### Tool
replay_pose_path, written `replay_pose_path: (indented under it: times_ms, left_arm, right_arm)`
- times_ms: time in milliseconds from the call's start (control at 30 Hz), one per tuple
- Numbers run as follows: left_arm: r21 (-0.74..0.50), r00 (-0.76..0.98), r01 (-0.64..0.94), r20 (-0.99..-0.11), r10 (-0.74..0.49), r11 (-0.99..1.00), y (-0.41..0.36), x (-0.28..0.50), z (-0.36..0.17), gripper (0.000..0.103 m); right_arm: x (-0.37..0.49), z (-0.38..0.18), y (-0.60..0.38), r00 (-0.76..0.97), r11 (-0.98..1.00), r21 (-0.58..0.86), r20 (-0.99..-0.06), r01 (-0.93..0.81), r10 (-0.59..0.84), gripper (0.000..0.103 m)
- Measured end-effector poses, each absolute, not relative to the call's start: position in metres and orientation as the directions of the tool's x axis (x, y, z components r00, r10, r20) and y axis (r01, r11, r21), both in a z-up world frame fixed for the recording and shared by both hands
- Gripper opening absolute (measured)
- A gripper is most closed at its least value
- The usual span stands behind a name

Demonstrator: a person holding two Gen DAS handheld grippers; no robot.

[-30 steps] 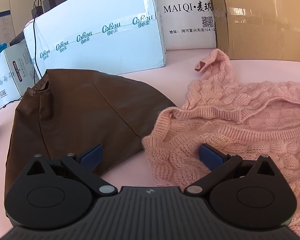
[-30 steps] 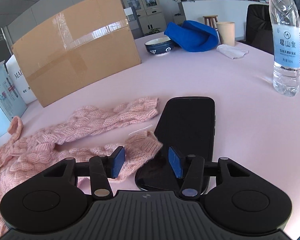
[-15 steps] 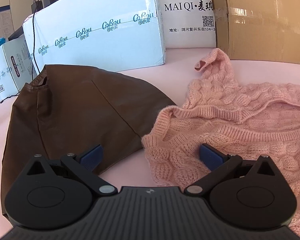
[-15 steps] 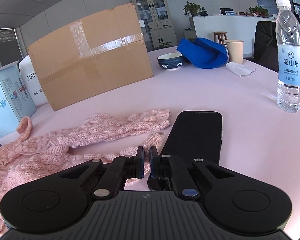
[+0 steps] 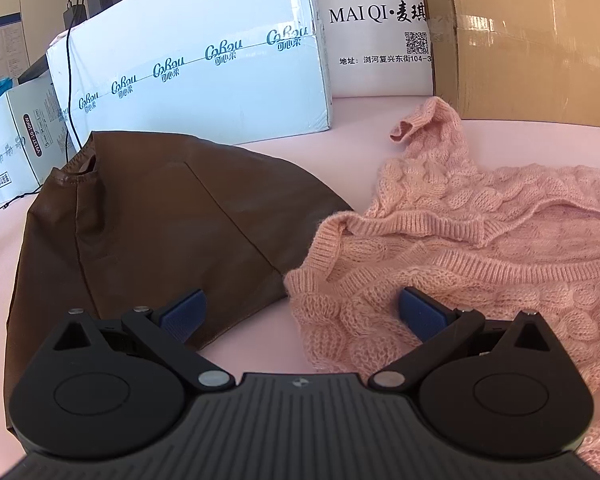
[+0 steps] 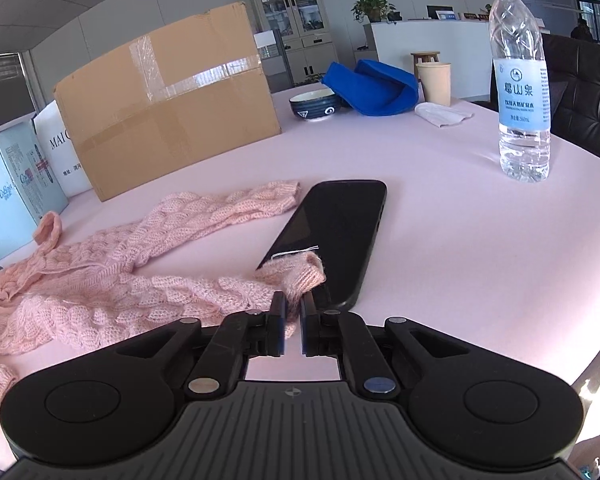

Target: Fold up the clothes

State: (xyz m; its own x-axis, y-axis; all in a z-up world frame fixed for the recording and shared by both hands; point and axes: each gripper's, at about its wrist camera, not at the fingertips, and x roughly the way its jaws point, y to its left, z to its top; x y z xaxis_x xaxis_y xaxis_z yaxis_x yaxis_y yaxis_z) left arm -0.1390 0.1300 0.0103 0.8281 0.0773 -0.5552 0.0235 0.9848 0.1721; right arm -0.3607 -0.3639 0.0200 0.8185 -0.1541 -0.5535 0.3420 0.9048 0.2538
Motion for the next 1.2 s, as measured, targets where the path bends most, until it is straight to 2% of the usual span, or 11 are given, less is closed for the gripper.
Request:
replay_pose_path:
  times_ms: [167,267,333,467,567,667,733,867,1000,1133,1200]
  left_arm:
    - [0.172,0.828,0.025,-0.556,0.076,0.985,0.131,-0.139,0.011,0.103]
    - [0.18,0.831,0.025,-0.55,0.079,0.983,0.13,-0.14,0.011,0.103]
    - [0.199,0.854,-0.001,-0.51,0.104,0.98,0.128,-0.146,0.014,0.103]
    - [0.19,0.922,-0.034,-0.372,0.105,0.981,0.128,-0.172,0.024,0.103]
    - [0.139,0.961,0.001,-0.275,0.038,0.99,0.13,-0.204,0.031,0.103]
    - [0.092,0.965,0.108,-0.248,-0.083,0.99,0.129,-0.231,0.027,0.103]
    - [0.153,0.964,0.156,-0.241,-0.116,0.976,0.12,-0.242,0.021,0.103]
    - [0.307,0.97,0.228,-0.156,-0.187,0.924,0.103,-0.271,0.011,0.103]
    - [0.259,0.947,0.317,-0.14,-0.289,0.912,0.108,-0.292,0.008,0.103]
    - [0.229,0.947,0.309,-0.159,-0.277,0.923,0.115,-0.305,0.002,0.103]
    - [0.217,0.951,0.292,-0.167,-0.26,0.931,0.119,-0.309,0.0,0.103]
  right_arm:
    - [-0.373,0.039,-0.348,0.887,0.919,0.231,-0.415,0.318,-0.203,0.052]
    - [-0.373,0.053,-0.319,0.947,0.952,0.235,-0.297,0.195,-0.121,0.073]
    - [-0.368,0.06,-0.295,0.968,0.974,0.22,-0.252,0.064,-0.006,0.078]
    - [-0.352,0.054,-0.231,0.91,0.948,0.184,-0.282,-0.259,0.303,0.078]
    - [-0.335,0.033,-0.188,0.812,0.897,0.196,-0.383,-0.395,0.441,0.077]
    - [-0.329,0.014,-0.163,0.774,0.889,0.131,-0.448,-0.438,0.447,0.076]
    - [-0.326,0.003,-0.15,0.757,0.883,0.091,-0.48,-0.46,0.444,0.074]
    - [-0.316,-0.001,-0.154,0.694,0.83,0.226,-0.462,-0.51,0.552,0.073]
    - [-0.297,-0.004,-0.167,0.612,0.734,0.407,-0.407,-0.543,0.678,0.073]
    - [-0.274,-0.01,-0.182,0.585,0.689,0.544,-0.386,-0.479,0.713,0.072]
    - [-0.268,-0.011,-0.187,0.575,0.668,0.588,-0.378,-0.456,0.725,0.057]
